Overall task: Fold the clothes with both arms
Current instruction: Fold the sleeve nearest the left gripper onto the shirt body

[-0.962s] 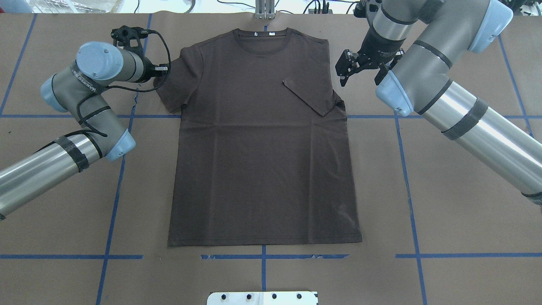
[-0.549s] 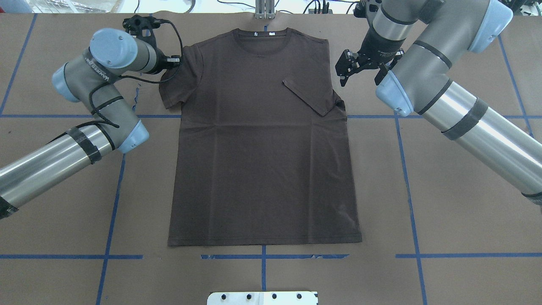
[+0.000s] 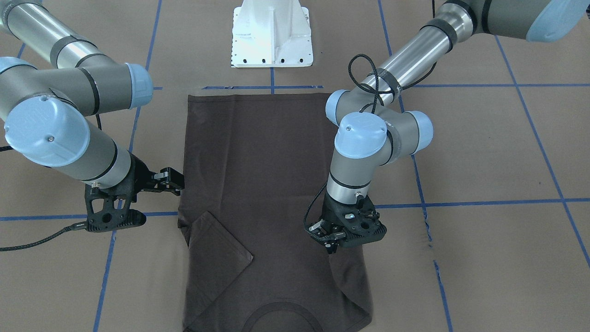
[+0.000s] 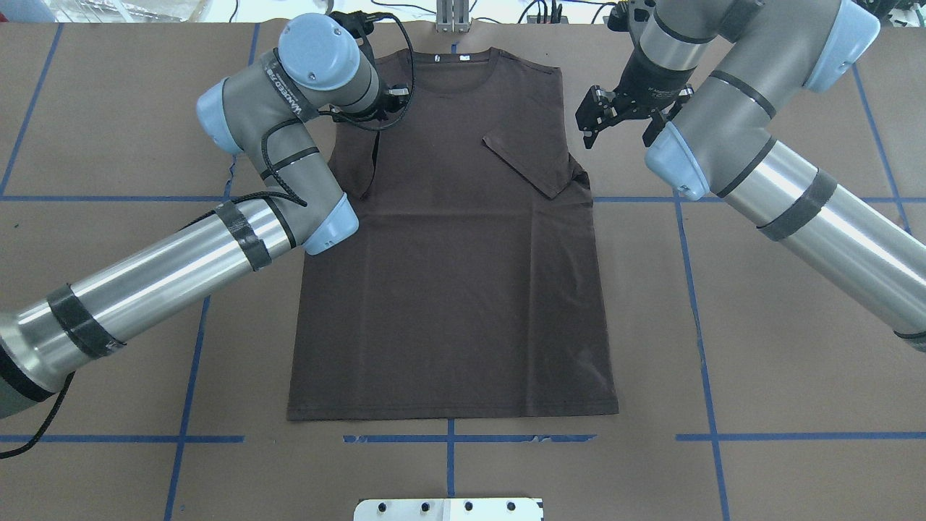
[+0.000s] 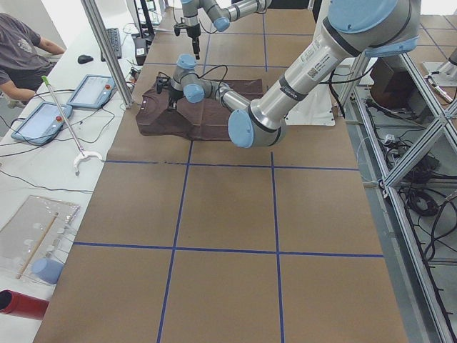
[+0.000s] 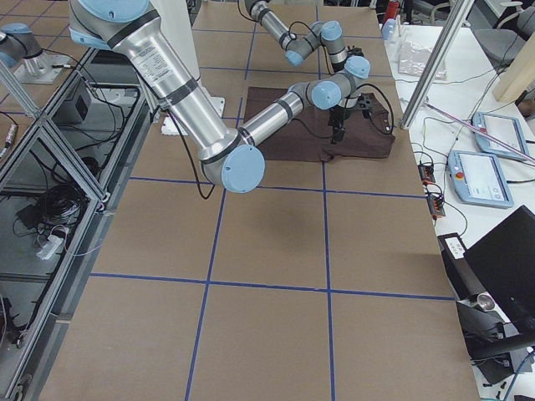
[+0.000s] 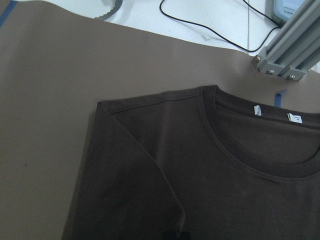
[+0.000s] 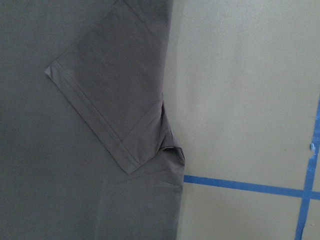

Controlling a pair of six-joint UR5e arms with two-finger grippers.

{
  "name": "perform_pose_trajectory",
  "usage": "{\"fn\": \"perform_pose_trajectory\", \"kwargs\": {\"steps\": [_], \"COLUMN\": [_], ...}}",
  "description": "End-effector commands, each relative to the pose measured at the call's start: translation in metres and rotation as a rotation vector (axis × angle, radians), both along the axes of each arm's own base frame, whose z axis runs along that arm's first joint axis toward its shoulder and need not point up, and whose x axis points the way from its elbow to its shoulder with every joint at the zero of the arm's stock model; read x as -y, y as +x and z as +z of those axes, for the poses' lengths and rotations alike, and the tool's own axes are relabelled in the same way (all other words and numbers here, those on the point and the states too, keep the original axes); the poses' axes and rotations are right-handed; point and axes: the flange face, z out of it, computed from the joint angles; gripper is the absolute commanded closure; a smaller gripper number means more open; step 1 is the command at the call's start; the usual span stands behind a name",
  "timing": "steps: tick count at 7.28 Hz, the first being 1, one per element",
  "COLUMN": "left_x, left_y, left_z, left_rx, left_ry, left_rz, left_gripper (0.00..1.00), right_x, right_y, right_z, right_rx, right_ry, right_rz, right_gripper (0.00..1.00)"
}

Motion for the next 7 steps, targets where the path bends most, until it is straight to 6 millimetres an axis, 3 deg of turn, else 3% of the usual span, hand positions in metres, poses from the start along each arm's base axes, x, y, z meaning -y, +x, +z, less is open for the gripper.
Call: {"fn": "perform_pose_trajectory", "kwargs": {"steps": [1,2,3,5,6,7], "left_x": [-0.007,-0.008,-0.010,-0.016,-0.023,-0.043], "left_y": [0.018,0.018,0.017,0.010,0.012,-0.004], "left_z": [0.006,0.005,-0.002,-0.021,-0.022,-0.005], "left_rx": [-0.039,-0.046,-0.058,-0.088,-0.112,-0.133], "left_ry": [0.018,0.037,0.055,0.079,0.053,0.039], "left_rz": [0.013,0.019,0.024,0.039,0.105,0.158], "left_gripper": [1.00,0.11,0.00,0.00,0.00,0.00], "right_x": [0.000,0.000,0.000,-0.019,-0.052,-0.077], "right_y": [0.000,0.000,0.000,0.009,0.003,-0.004], "right_z": [0.001,0.002,0.001,0.003,0.013,0.017], "right_rx": [-0.001,-0.002,-0.001,0.012,0.017,0.006], "right_ry": [0.001,0.001,0.002,0.021,0.019,-0.027], "right_rz": [0.001,0.000,0.000,-0.003,-0.025,0.044], "right_gripper": [0.00,0.00,0.00,0.00,0.00,0.00]}}
